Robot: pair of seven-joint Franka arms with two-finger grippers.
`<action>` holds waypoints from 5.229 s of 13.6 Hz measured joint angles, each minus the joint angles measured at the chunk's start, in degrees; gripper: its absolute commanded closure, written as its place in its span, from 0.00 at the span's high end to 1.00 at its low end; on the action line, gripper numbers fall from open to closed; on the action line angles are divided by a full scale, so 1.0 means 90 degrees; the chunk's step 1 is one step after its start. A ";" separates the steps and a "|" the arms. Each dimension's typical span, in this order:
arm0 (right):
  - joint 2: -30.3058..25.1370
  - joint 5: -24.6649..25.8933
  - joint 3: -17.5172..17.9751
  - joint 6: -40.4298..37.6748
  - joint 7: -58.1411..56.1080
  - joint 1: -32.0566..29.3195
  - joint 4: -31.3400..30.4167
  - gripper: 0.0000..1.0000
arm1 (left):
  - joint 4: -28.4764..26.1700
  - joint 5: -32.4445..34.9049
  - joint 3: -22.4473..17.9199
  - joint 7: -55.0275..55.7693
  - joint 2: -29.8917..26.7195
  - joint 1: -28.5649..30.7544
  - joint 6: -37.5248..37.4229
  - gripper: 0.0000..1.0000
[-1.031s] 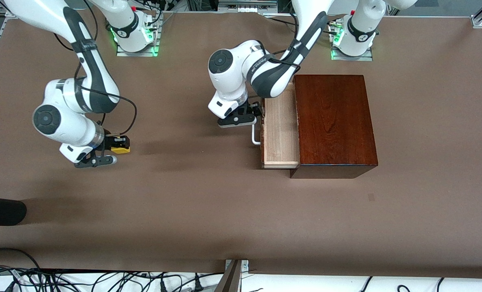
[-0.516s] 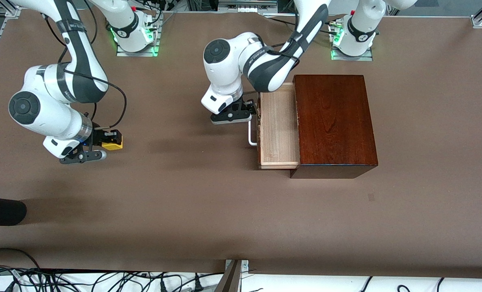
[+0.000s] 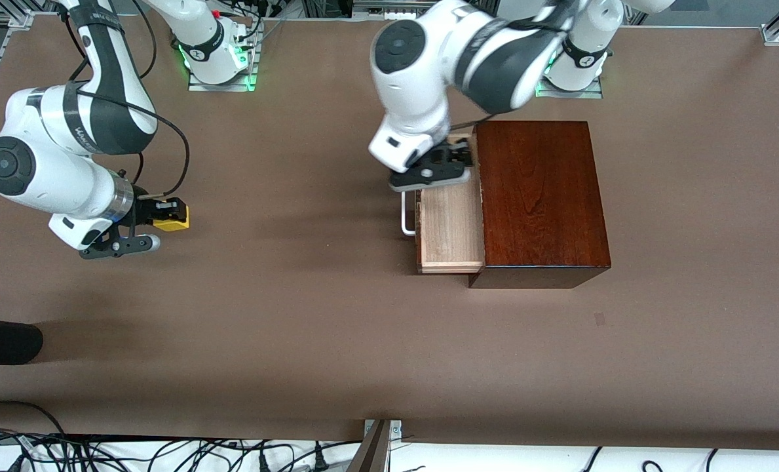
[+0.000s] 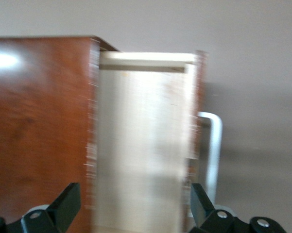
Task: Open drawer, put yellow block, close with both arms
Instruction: 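Lift the yellow cube with the right gripper while the left gripper withdraws, then carry the cube over the open drawer and lower it inside with the right gripper, then open the right gripper to release the cube and raise it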
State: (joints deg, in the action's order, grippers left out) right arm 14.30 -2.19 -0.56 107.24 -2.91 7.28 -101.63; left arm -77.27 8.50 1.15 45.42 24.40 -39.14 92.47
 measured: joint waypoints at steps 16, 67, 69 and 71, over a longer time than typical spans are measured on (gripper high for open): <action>0.1342 0.0419 0.1721 0.0029 -0.0749 0.2187 0.1928 0.00 | -0.0635 -0.0613 0.0032 -0.5159 -0.2011 0.4221 -0.0220 1.00; 0.3846 0.2091 0.1449 0.0133 -0.2512 0.4653 0.4943 1.00 | -0.1969 -0.0615 0.0356 -0.5405 -0.3001 0.4394 -0.0428 1.00; 0.3544 0.1990 0.1446 -0.0352 -0.2415 0.4561 0.5322 1.00 | -0.1969 -0.0615 0.0361 -0.5409 -0.2970 0.4391 -0.0430 1.00; 0.3037 0.1907 0.1426 -0.0990 -0.2387 0.4291 0.5480 1.00 | -0.1969 -0.0620 0.0381 -0.5497 -0.2915 0.4341 -0.0468 1.00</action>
State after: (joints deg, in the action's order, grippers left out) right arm 41.63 14.98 12.27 98.33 -24.39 45.90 -52.31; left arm -94.99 2.92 4.58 -4.05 -1.84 -0.07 88.26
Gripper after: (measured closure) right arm 0.000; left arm 0.000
